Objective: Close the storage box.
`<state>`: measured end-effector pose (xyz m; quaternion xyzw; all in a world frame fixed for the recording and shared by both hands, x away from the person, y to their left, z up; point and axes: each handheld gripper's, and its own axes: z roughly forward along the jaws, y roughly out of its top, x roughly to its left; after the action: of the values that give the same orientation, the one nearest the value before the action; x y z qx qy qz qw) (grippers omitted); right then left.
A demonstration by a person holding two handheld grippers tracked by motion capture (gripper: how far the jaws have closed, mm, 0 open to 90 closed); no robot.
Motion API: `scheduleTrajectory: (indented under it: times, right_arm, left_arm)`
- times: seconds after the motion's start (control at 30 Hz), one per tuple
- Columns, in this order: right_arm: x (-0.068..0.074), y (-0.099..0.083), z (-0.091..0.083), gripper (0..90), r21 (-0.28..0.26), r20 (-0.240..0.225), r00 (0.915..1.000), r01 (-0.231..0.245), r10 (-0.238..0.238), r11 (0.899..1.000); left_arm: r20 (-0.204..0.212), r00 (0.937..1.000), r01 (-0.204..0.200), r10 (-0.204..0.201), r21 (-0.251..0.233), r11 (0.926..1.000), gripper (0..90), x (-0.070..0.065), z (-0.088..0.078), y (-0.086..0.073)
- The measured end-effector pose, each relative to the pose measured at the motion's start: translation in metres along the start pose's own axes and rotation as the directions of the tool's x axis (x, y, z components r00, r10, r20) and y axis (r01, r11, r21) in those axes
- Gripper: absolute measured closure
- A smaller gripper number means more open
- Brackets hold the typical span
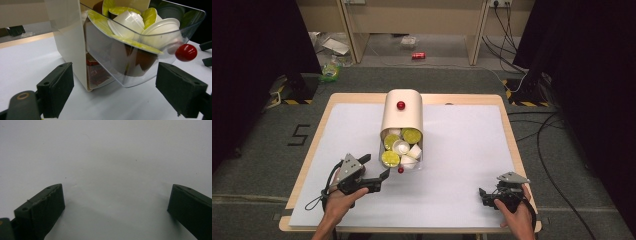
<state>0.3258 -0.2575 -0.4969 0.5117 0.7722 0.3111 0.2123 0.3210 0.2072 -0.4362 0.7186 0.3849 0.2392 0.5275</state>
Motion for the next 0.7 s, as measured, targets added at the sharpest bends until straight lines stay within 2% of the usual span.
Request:
scheduleTrajectory:
  times: [0.2,0.37,0.47,0.7]
  right_arm:
    - [0.0,0.0,0.0,0.9,0.0,0.0,1.0,-0.001,0.001,1.0]
    - [0.0,0.0,0.0,1.0,0.0,0.0,1.0,-0.001,0.001,1.0]
    - [0.0,0.0,0.0,0.9,-0.001,-0.001,1.0,0.005,-0.005,1.0]
    - [0.0,0.0,0.0,0.9,0.0,0.0,1.0,0.0,0.0,1.0]
  left_arm:
    - [0.011,0.9999,0.012,-0.012,-0.002,0.9999,14.2,0.001,0.001,0.0]
    - [0.021,0.9997,0.009,-0.009,-0.001,1.0,13.4,0.0,0.005,0.002]
    - [0.026,0.9996,-0.006,0.006,0.001,1.0,12.8,0.0,0.008,0.005]
    - [0.028,0.9996,-0.006,0.006,-0.005,1.0,12.0,0.002,0.016,0.01]
